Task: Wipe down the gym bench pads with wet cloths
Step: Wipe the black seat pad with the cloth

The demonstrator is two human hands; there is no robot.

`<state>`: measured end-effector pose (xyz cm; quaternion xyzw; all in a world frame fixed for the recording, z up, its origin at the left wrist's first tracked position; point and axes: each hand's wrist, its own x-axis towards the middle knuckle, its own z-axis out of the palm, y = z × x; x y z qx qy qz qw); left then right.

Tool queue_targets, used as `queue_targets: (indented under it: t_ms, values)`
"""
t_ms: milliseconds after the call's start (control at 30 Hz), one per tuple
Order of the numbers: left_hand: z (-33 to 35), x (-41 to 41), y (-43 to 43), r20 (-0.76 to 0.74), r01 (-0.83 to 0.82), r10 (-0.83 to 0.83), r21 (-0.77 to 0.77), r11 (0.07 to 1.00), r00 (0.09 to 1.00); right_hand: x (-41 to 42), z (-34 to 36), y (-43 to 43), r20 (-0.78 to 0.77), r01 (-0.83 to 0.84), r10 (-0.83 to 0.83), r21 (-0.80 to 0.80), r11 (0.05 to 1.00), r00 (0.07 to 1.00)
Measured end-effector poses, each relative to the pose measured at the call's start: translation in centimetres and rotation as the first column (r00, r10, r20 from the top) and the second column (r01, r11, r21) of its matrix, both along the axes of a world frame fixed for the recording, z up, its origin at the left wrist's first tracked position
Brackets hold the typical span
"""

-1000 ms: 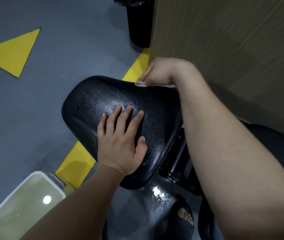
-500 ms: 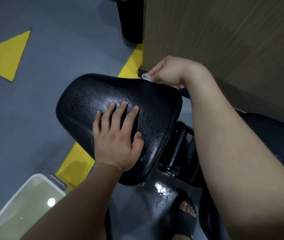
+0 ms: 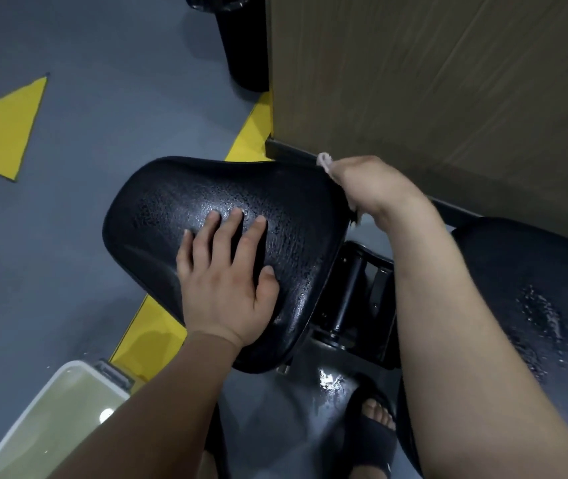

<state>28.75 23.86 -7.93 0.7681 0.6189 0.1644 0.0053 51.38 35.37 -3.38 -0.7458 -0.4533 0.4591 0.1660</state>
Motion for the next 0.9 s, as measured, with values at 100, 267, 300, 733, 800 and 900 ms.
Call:
queue_targets:
  t_ms: [100, 267, 300, 733, 800, 900]
  values:
    - [0.0, -0.1, 0.0, 0.005, 0.006, -0.006, -0.003, 1.000, 1.000, -0.7, 0.4, 0.0, -0.156, 0.145, -0.157, -0.084, 0.986, 0.975]
    - [0.2, 0.0, -0.2, 0.014, 0.004, -0.004, 0.013, 1.000, 1.000, -0.5, -2.0, -1.8, -0.345, 0.378, -0.397, -0.123, 0.917, 0.851]
    - [0.1, 0.0, -0.2, 0.011, 0.003, -0.004, 0.020, 1.000, 1.000, -0.6, -2.2, -2.6, -0.339, 0.416, -0.433, -0.125, 0.901, 0.835]
    - [-0.1, -0.1, -0.2, 0.003, -0.002, 0.002, 0.049, 0.999, 1.000, -4.2, -1.3, -9.1, -0.015, 0.267, -0.286, 0.410, 0.872, 0.958]
    - [-0.1, 0.0, -0.2, 0.005, -0.001, 0.001, 0.040, 0.999, 1.000, -4.4, -1.7, -6.3, 0.155, 0.047, -0.129, 0.447, 0.893, 0.979]
    - [0.0, -0.1, -0.3, 0.002, 0.006, -0.006, 0.024, 1.000, 1.000, -3.4, -0.9, -3.8, 0.335, -0.214, 0.062, 0.439, 0.873, 0.940]
